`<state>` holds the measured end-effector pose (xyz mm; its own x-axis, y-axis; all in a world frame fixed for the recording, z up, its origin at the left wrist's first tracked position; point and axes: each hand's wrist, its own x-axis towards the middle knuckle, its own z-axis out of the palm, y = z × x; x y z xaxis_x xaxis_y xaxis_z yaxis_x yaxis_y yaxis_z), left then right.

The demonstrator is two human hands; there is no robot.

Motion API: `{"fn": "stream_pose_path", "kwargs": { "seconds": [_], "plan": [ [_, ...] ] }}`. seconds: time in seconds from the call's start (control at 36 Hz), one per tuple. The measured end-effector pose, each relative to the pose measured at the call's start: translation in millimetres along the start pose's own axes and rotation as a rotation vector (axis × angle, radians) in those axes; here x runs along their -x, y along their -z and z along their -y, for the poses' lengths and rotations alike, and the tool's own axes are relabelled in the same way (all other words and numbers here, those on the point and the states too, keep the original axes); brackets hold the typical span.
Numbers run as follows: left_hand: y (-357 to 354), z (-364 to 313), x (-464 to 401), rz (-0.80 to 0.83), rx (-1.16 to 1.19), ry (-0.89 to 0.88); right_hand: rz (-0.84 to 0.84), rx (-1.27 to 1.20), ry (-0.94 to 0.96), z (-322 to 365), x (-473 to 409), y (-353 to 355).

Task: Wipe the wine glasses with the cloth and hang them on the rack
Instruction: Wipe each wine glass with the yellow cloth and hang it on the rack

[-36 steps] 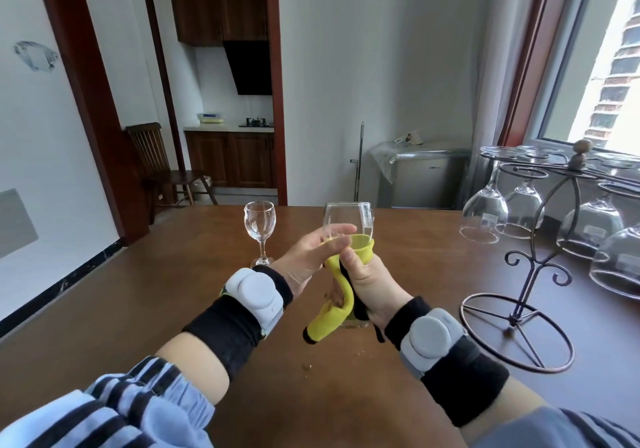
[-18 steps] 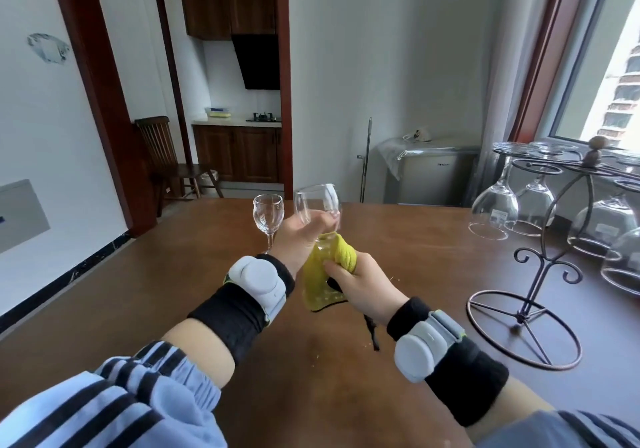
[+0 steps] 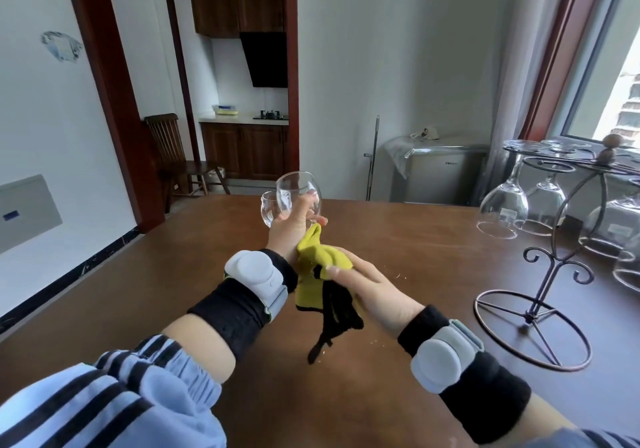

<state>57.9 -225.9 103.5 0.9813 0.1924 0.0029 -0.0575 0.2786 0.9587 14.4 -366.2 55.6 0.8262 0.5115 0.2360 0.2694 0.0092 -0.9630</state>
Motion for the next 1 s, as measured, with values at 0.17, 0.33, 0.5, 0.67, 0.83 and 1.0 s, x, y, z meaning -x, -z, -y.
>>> {"fn": "stream_pose_path", "kwargs": {
  "seconds": [0.17,0.33,0.5,0.67,0.83,1.0],
  "plan": [
    [-4.1,5.0,4.3,0.102,-0.091,0.035,0.028,0.552,0.233,2.5,-6.3,5.7],
    [-5.9,4.4,9.7,0.173,-0.005,0.194,-0.068,0.426,0.290,-1.1,-10.5,10.8],
    [-16.9,7.0,13.3,0.145,0.118,0.175,-0.407,0.129,0.428,-9.9,-14.0,-1.4],
    [-24.4,9.3,13.6,0.165,0.219,0.206,-0.485,-0.627,0.330,0.8,-21.0,-15.3],
    [-34.0,10.7,24.7,0.142,0.272,0.096,-0.565,-1.135,0.059,5.4,-23.0,-11.4],
    [-34.2,15.6,27.2,0.299,0.214,-0.083,-0.381,-1.241,-0.059,-7.4,-24.8,-3.8]
  ]
}}
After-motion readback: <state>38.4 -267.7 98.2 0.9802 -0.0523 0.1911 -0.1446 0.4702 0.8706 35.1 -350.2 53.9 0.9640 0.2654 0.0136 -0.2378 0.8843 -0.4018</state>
